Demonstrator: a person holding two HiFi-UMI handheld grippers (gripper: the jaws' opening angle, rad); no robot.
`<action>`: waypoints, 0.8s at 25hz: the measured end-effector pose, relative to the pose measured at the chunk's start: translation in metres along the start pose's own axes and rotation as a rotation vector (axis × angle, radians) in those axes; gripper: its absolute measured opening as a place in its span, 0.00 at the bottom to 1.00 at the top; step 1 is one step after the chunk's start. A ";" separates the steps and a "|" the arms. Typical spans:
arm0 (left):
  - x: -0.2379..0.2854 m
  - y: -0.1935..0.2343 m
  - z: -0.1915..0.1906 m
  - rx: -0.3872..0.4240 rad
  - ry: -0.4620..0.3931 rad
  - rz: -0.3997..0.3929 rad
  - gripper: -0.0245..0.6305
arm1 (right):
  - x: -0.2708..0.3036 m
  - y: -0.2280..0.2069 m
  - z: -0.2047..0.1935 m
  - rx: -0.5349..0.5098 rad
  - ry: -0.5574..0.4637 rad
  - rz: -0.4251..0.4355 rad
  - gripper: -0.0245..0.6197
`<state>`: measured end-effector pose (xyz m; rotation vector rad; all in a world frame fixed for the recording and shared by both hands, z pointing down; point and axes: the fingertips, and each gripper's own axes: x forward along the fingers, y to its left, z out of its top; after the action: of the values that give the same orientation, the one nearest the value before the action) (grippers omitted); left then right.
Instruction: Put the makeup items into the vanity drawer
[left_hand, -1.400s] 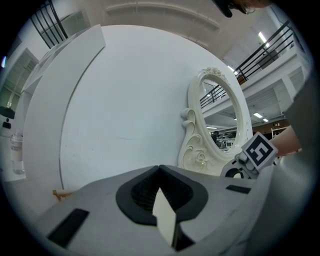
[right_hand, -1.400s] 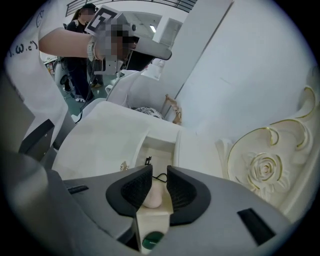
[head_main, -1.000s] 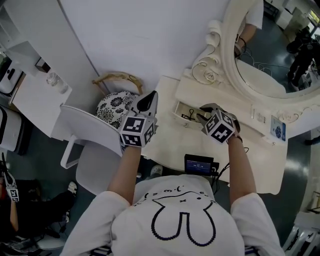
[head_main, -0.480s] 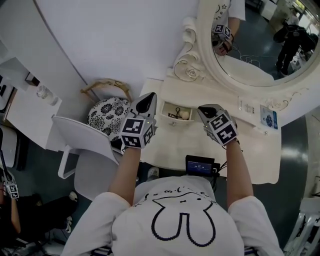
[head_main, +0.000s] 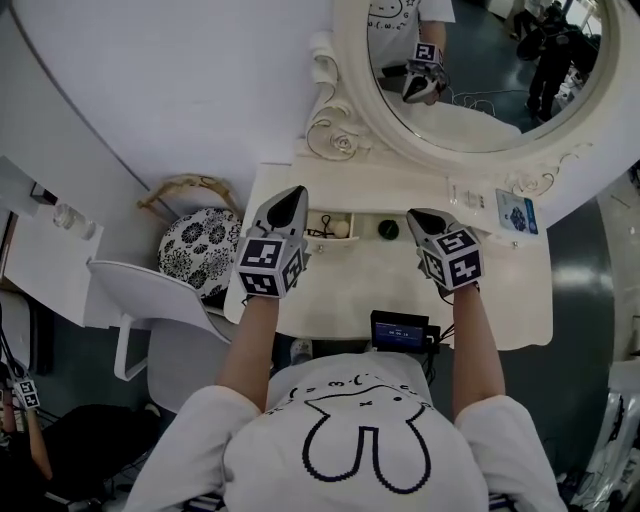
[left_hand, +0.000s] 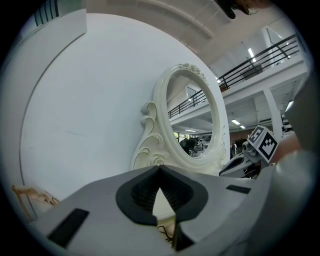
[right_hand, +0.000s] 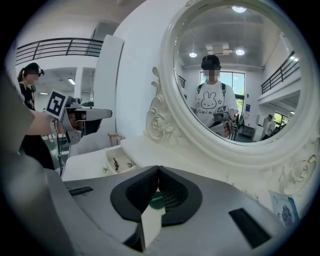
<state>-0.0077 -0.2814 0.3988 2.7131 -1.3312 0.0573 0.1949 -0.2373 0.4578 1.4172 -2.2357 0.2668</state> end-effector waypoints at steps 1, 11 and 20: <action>0.002 -0.003 -0.001 -0.001 0.003 -0.004 0.04 | -0.002 -0.004 -0.004 0.002 0.007 -0.006 0.03; 0.016 -0.013 -0.008 0.004 0.027 -0.008 0.04 | 0.006 -0.004 -0.046 -0.251 0.250 0.066 0.15; 0.011 0.005 -0.008 0.005 0.029 0.037 0.04 | 0.036 0.020 -0.074 -0.379 0.442 0.271 0.30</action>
<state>-0.0051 -0.2920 0.4081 2.6815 -1.3749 0.1023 0.1857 -0.2273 0.5417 0.7703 -1.9699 0.2058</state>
